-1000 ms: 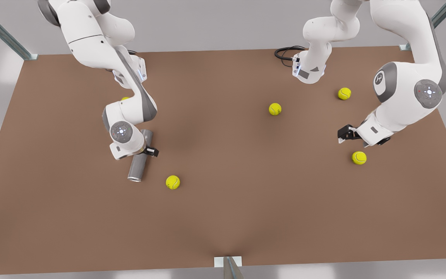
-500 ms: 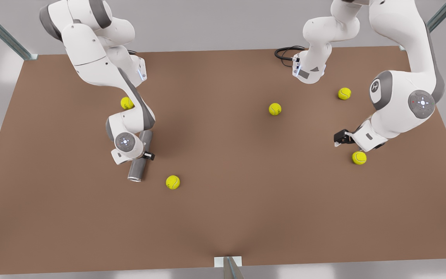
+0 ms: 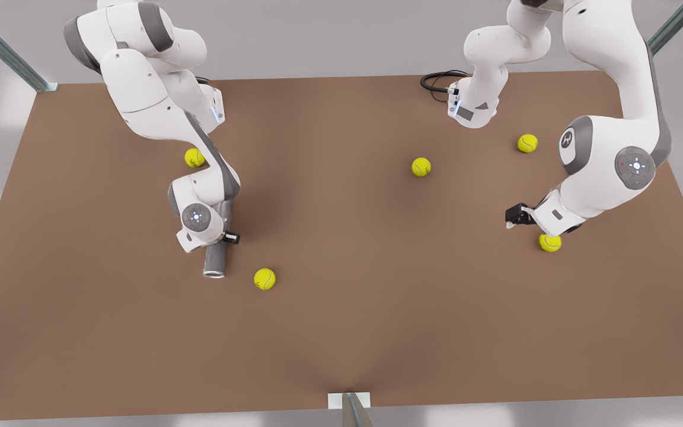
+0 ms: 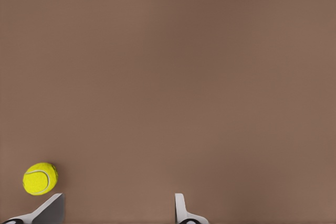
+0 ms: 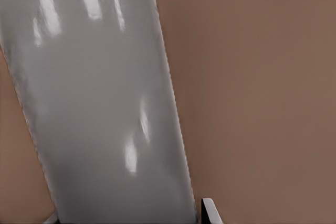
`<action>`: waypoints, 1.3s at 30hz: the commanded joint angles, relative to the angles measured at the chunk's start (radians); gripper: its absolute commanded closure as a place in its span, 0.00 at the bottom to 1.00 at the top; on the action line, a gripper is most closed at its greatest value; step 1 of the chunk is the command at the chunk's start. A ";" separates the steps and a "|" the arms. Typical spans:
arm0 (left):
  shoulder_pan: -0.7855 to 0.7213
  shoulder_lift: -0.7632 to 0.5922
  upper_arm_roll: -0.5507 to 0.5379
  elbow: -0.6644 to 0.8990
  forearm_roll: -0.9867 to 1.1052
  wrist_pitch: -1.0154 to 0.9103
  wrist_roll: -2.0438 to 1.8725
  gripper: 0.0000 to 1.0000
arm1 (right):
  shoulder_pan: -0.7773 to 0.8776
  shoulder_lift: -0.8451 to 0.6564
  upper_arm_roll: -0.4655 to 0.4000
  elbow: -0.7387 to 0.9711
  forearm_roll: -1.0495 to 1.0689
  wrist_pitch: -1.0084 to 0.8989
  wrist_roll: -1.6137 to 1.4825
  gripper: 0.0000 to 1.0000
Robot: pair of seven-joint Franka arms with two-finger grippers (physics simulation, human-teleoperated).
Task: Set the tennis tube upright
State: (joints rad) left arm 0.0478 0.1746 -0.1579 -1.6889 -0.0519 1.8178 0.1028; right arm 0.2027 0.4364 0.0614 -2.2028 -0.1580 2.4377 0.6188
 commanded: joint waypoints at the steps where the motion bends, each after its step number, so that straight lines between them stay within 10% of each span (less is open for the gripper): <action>1: 0.001 0.002 0.000 0.000 0.001 0.000 0.000 0.00 | -0.002 -0.001 0.000 0.000 0.000 0.001 -0.002 0.11; 18: 0.000 0.003 0.003 0.002 0.001 0.002 0.000 0.00 | -0.034 -0.027 0.020 -0.061 0.011 0.083 -0.137 0.12; 30: 0.000 0.002 0.000 0.002 0.024 0.002 -0.005 0.00 | -0.026 -0.050 0.025 -0.067 0.011 0.069 -0.136 0.38; 39: 0.000 0.002 0.001 0.002 0.026 0.002 -0.005 0.00 | -0.025 -0.054 0.094 0.222 0.012 -0.213 -0.218 0.38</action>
State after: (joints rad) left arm 0.0476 0.1765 -0.1564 -1.6874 -0.0276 1.8178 0.0968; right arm 0.1786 0.3830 0.1716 -1.9670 -0.1381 2.2254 0.3718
